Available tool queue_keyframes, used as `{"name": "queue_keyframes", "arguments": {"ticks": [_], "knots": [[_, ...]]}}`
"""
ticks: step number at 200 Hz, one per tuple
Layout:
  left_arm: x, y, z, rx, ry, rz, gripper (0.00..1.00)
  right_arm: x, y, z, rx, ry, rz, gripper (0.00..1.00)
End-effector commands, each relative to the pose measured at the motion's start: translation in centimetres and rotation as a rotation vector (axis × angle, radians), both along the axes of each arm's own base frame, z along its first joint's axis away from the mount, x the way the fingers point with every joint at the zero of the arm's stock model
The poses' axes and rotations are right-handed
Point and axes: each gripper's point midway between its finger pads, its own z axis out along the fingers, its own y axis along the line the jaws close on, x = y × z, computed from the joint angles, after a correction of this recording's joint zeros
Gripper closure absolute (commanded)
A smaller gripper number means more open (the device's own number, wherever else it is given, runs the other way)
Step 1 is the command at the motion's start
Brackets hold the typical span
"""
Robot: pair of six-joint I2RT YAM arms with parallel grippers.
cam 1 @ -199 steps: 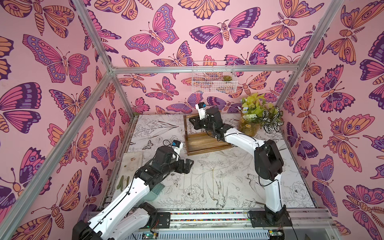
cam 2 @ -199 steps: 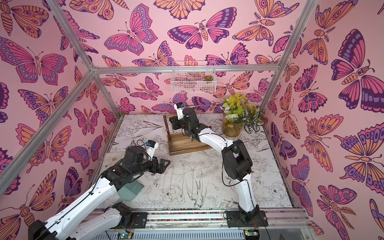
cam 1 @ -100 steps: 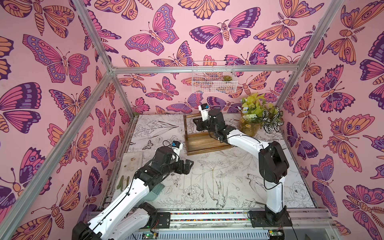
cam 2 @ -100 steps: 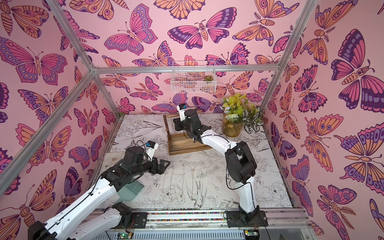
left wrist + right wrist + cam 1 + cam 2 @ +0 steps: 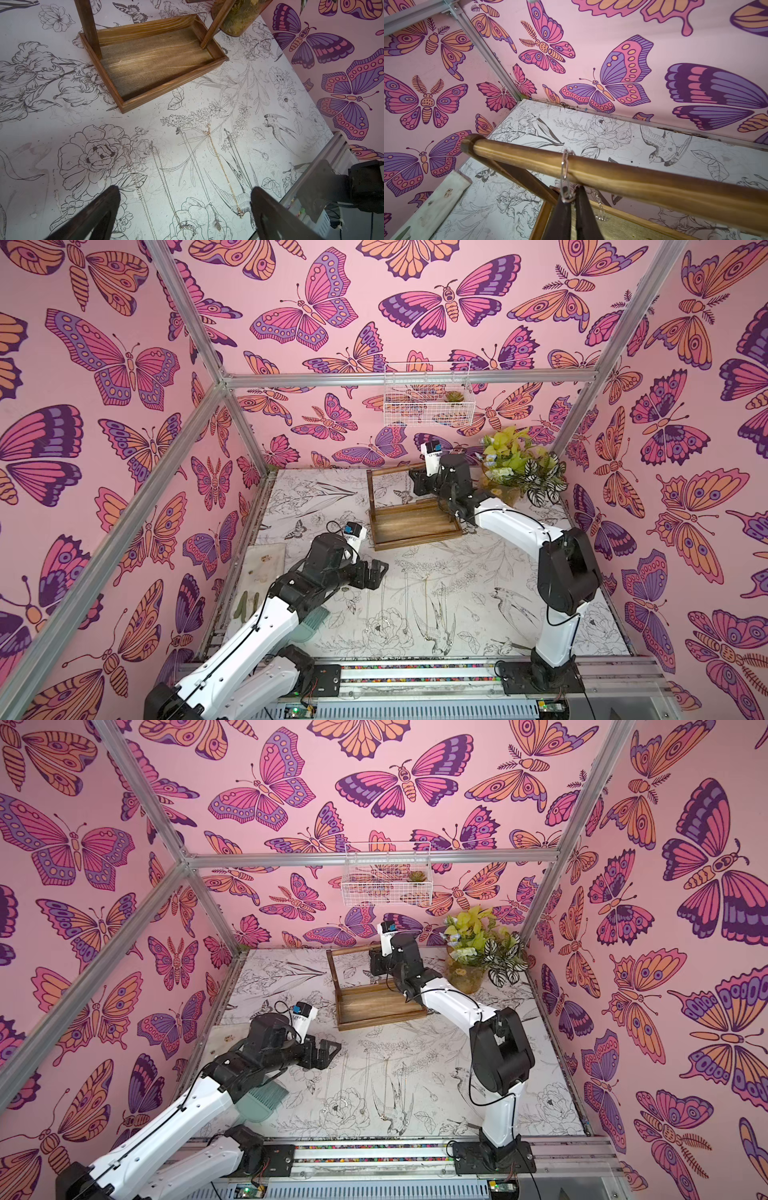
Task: Take the necklace off the jewelry display stand
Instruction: Take off the necklace from the stand.
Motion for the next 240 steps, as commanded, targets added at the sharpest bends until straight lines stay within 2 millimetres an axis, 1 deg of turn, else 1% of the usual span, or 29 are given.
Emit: {"name": "queue_keyframes", "arguments": {"ticks": [1,89,150,168,181,198,240], "knots": [[-0.4,0.1,-0.9,0.016,0.025,-0.022,0.00,0.0,-2.0,1.2,-0.034,-0.016,-0.041,1.00],[-0.5,-0.3,-0.8,0.003,0.029,-0.040,0.00,1.3,-8.8,1.6,-0.067,-0.014,-0.164,1.00],[-0.1,-0.9,-0.8,-0.002,0.029,-0.059,0.00,1.8,-11.8,1.3,-0.104,-0.003,-0.208,1.00],[0.1,-1.1,-0.7,-0.006,0.030,-0.062,0.00,1.9,-12.7,1.5,-0.113,-0.008,-0.221,1.00],[0.2,-1.3,-0.6,-0.009,0.030,-0.066,0.00,1.9,-13.1,1.7,-0.114,-0.009,-0.226,1.00],[0.5,-1.6,-0.5,-0.013,0.029,-0.076,0.00,1.7,-13.4,2.4,-0.106,-0.017,-0.220,1.00],[1.4,-2.8,0.0,-0.025,0.014,-0.107,0.00,0.5,-12.9,4.4,-0.105,-0.038,-0.159,1.00]]}}
